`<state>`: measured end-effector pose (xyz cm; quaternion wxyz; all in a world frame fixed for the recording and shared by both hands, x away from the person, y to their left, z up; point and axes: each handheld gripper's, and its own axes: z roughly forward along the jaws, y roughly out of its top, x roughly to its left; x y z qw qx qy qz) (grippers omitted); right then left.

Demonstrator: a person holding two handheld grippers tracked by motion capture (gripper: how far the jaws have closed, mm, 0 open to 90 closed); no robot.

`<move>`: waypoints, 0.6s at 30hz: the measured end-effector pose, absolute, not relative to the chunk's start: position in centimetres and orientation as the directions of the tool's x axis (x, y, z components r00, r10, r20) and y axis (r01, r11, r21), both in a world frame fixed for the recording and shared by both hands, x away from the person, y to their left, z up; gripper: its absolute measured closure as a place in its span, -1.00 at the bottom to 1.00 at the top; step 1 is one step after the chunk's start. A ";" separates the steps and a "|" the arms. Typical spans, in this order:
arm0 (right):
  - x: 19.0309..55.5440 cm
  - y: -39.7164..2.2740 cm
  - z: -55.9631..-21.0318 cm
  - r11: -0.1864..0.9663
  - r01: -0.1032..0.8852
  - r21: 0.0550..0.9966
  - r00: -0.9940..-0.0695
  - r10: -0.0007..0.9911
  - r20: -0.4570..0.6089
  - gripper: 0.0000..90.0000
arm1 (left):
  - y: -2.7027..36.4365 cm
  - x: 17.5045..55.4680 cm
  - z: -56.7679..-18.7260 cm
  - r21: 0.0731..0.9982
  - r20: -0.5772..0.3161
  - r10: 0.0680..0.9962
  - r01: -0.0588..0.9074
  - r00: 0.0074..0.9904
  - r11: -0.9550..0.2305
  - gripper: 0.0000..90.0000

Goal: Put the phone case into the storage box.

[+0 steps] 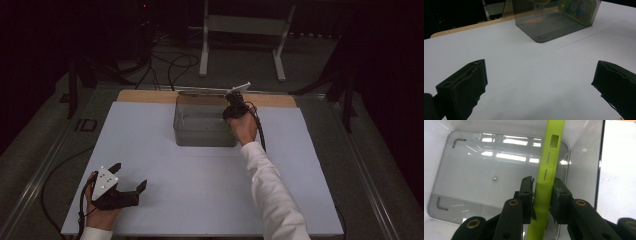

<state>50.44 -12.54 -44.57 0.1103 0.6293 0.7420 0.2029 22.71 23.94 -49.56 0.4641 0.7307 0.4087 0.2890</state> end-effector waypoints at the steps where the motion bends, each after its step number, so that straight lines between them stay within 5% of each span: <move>1: 50.4 -12.6 -44.5 0.126 0.890 0.438 -0.184 0.979 0.093 0.62 | 23.9 22.7 -49.6 0.914 0.043 0.865 0.329 0.499 -0.236 -1.00; 18: 50.1 -12.3 -43.6 0.242 0.865 0.440 -0.247 0.968 -0.048 0.64 | 23.9 22.7 -49.6 0.914 0.043 0.865 0.329 0.500 -0.236 -1.00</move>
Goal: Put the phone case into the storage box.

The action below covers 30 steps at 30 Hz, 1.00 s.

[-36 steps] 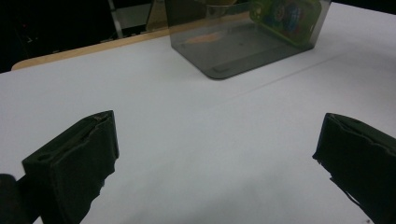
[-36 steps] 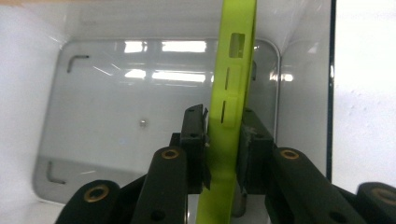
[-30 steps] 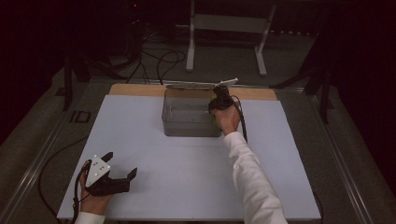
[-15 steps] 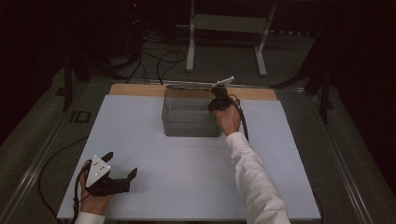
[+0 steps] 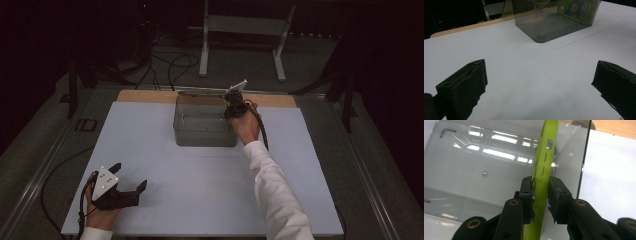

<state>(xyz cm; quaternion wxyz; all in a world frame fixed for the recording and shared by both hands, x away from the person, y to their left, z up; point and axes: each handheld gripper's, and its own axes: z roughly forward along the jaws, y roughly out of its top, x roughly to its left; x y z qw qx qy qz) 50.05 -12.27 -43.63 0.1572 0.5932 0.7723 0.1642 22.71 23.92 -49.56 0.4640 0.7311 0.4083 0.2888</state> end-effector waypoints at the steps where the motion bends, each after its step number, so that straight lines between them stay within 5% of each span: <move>1: 50.0 -12.3 -43.6 0.249 0.863 0.439 -0.251 0.966 -0.055 0.64 | 23.9 22.7 -49.6 0.915 0.043 0.865 0.329 0.499 -0.235 -1.00; 22: 49.6 -12.0 -43.0 0.312 0.826 0.470 -0.279 0.950 -0.141 0.64 | 23.9 22.7 -49.6 0.914 0.043 0.865 0.330 0.501 -0.236 -1.00; 30: 49.6 -12.1 -43.1 0.330 0.824 0.460 -0.279 0.944 -0.177 0.80 | 23.9 22.7 -49.6 0.914 0.043 0.865 0.330 0.500 -0.236 -1.00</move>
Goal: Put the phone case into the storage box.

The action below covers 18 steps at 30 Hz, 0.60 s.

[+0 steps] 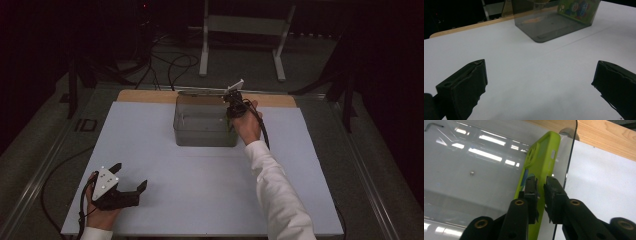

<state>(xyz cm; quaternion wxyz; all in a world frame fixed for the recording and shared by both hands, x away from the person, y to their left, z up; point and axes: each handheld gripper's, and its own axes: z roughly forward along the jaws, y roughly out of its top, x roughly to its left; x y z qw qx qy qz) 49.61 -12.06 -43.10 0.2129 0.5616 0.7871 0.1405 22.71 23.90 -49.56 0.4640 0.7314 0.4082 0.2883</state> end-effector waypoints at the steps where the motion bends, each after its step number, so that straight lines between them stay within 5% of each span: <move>1: 49.6 -12.1 -43.1 0.329 0.824 0.460 -0.277 0.944 -0.180 0.81 | 23.9 22.7 -49.6 0.915 0.042 0.865 0.329 0.500 -0.235 -1.00; 18: 49.1 -12.7 -42.2 0.301 0.798 0.522 -0.299 0.950 -0.090 0.74 | 23.9 22.7 -49.6 0.915 0.043 0.865 0.328 0.501 -0.235 -1.00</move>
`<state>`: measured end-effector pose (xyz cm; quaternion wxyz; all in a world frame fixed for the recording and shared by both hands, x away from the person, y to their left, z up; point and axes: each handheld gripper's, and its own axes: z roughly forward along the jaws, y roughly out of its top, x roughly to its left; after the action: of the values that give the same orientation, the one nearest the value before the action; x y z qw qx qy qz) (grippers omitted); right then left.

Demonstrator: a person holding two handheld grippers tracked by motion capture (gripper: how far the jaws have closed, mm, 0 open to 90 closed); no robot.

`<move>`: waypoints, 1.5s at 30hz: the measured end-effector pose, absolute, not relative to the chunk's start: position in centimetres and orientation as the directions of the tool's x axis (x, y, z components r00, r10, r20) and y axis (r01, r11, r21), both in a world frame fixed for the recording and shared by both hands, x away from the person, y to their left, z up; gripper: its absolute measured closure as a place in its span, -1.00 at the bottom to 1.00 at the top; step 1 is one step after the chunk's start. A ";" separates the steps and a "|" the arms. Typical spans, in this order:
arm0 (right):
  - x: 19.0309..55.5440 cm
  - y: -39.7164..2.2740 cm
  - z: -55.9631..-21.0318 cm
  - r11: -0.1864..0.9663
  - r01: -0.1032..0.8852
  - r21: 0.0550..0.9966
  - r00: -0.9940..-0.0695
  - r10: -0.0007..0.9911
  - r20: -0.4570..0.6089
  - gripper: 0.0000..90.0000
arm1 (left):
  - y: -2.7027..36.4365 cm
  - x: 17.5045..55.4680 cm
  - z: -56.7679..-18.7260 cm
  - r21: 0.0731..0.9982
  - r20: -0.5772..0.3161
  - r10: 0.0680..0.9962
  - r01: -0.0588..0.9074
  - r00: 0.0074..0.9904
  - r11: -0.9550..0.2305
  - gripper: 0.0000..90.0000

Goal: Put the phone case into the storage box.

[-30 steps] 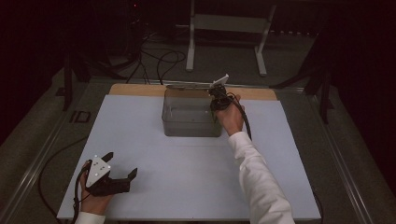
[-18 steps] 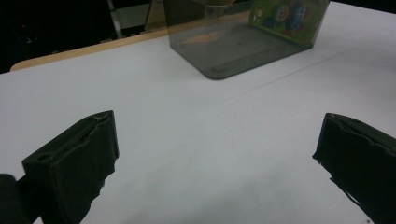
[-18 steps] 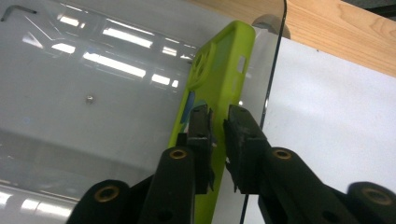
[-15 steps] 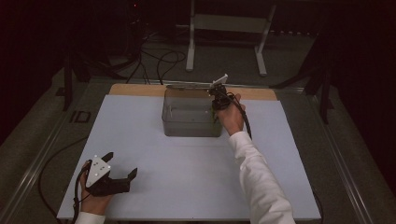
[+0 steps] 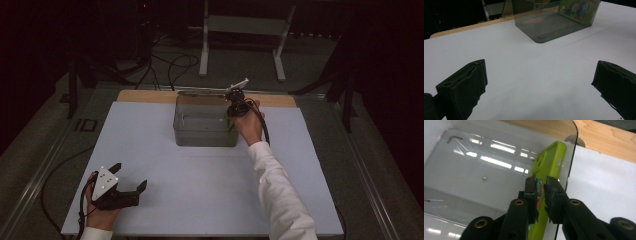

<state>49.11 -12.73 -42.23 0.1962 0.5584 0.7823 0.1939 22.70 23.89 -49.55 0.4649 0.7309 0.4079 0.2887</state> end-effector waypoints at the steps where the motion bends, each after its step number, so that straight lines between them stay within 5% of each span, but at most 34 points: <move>1: 48.9 -12.9 -42.1 0.291 0.792 0.536 -0.308 0.949 -0.060 0.68 | 23.9 22.7 -49.6 0.915 0.042 0.865 0.329 0.500 -0.234 -1.00; 12: 47.6 -14.3 -41.0 0.246 0.741 0.625 -0.338 0.941 0.031 0.32 | 23.9 22.7 -49.5 0.914 0.044 0.864 0.328 0.501 -0.237 -1.00; 27: 44.6 -15.1 -40.3 0.284 0.634 0.719 -0.415 0.910 0.007 -0.70 | 23.9 22.7 -49.5 0.916 0.040 0.865 0.328 0.500 -0.232 -1.00; 45: 39.8 -16.4 -40.7 0.286 0.476 0.832 -0.480 0.877 -0.026 -0.78 | 24.0 22.7 -49.4 0.918 0.033 0.870 0.329 0.492 -0.221 -1.00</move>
<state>39.83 -16.39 -40.65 0.2502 0.4441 0.7617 0.3999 22.73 24.05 -49.43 0.4681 0.7259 0.4128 0.2892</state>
